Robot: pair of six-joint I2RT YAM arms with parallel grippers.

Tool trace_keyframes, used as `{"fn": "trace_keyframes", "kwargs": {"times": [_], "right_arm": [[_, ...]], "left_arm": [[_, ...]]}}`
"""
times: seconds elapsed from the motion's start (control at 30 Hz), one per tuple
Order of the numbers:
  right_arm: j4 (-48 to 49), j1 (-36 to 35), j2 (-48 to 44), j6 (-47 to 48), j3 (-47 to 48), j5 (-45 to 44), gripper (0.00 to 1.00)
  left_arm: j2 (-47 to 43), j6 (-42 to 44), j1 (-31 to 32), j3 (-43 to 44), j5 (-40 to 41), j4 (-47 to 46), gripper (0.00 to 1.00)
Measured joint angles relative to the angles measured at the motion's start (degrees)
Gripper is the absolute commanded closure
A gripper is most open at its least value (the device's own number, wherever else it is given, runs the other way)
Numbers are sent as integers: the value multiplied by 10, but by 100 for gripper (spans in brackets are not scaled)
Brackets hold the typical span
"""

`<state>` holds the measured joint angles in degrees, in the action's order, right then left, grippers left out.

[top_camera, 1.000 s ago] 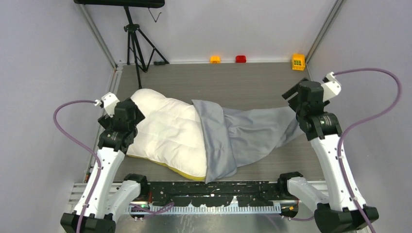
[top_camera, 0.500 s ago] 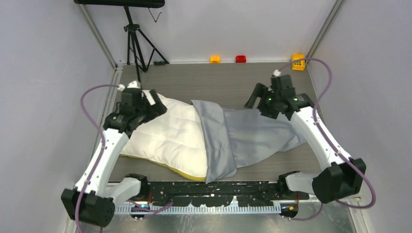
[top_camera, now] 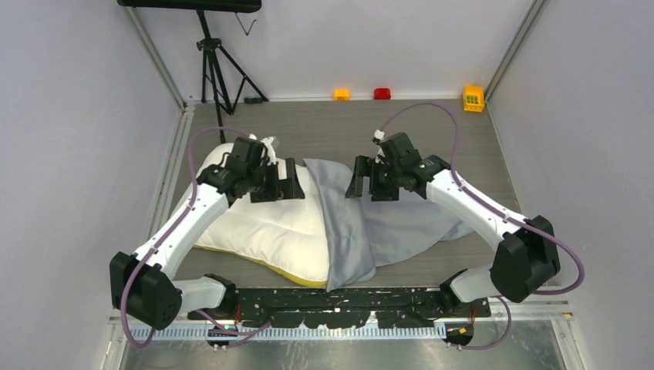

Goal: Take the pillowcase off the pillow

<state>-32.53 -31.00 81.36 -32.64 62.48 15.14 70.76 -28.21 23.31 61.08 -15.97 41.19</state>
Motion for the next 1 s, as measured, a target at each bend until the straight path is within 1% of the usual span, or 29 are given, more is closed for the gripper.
{"fn": "trace_keyframes", "kwargs": {"times": [0.13,0.17,0.2,0.27,0.33,0.43,0.47,0.5,0.63,0.73,0.8,0.93,1.0], "right_arm": [[62,0,18,-21,-46,25,9],[74,0,20,-26,-55,29,11],[82,0,21,-30,-61,32,15],[98,0,24,-38,-66,38,30],[116,0,27,-43,-67,45,54],[144,0,29,-55,-71,53,89],[149,0,29,-56,-72,53,97],[152,0,29,-59,-74,50,99],[151,0,20,-66,-85,11,100],[135,1,-4,-64,-88,-31,100],[132,7,-23,-62,-88,-55,100],[129,21,-43,-57,-88,-76,100],[126,25,-42,-54,-88,-80,100]], "left_arm": [[0,20,5,0,-34,12,0],[0,22,6,0,-37,20,0],[0,22,7,0,-40,28,0],[-1,16,9,-3,-54,31,0],[-4,7,15,-14,-64,28,0],[-6,2,46,-25,-52,36,0],[-6,2,56,-25,-45,40,0],[-6,4,70,-24,-34,45,0],[-6,17,124,-14,27,93,0],[-9,30,182,-5,94,113,0],[-16,38,226,-5,124,118,0],[-24,63,294,-5,147,117,0],[-23,81,314,-5,130,116,0]]}}
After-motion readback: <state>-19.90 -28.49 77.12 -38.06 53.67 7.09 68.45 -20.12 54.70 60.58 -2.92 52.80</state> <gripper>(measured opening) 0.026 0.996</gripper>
